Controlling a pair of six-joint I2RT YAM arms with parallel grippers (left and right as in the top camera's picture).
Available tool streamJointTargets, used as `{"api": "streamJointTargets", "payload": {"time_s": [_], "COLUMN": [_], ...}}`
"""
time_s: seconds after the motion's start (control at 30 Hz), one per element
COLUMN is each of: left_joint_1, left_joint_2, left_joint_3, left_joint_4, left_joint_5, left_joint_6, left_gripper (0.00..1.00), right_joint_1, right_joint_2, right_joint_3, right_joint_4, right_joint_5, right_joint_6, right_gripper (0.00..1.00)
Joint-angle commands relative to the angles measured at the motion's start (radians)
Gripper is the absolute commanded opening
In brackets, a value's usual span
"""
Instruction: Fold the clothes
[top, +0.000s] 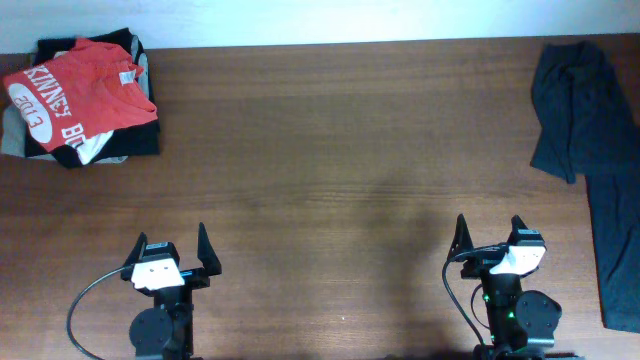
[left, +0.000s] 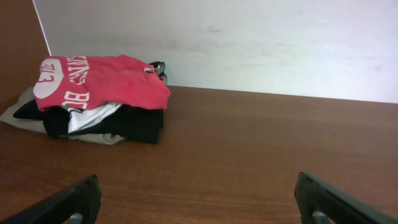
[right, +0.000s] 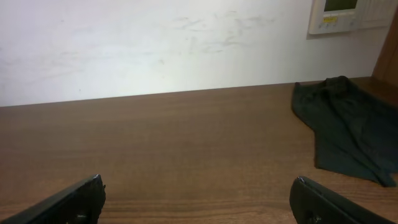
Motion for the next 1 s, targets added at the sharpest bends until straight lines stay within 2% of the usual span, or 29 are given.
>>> {"api": "streamJointTargets", "payload": {"time_s": [0.0,0.77,0.8,0.87,0.97], "left_joint_1": [-0.002,-0.002,-0.002,-0.002,-0.002], "left_joint_2": [-0.006,-0.006,-0.006,-0.006,-0.006], "left_joint_3": [-0.002,-0.002,-0.002,-0.002,-0.002], "left_joint_4": [-0.002,-0.002,-0.002,-0.002,-0.002], "left_joint_5": [-0.012,-0.012,-0.012,-0.012,-0.012], "left_joint_6": [0.002,0.001,0.002,0.001,0.001], "left_gripper": [0.99,0.99,0.99,0.99,0.99], "right_joint_1": [0.005,0.005,0.005,0.005,0.005], "right_joint_2": [-0.004,-0.004,-0.004,-0.004,-0.004], "right_joint_3": [-0.008,-0.008,-0.008,-0.008,-0.008], "right_joint_4": [-0.002,0.002,0.016,0.023,0.026], "right_joint_5": [0.008,0.006,-0.020,-0.204,-0.536], "right_joint_6": [0.007,0.008,0.008,0.066,0.290], "right_gripper": [0.99,0.99,0.99,0.99,0.99]}}
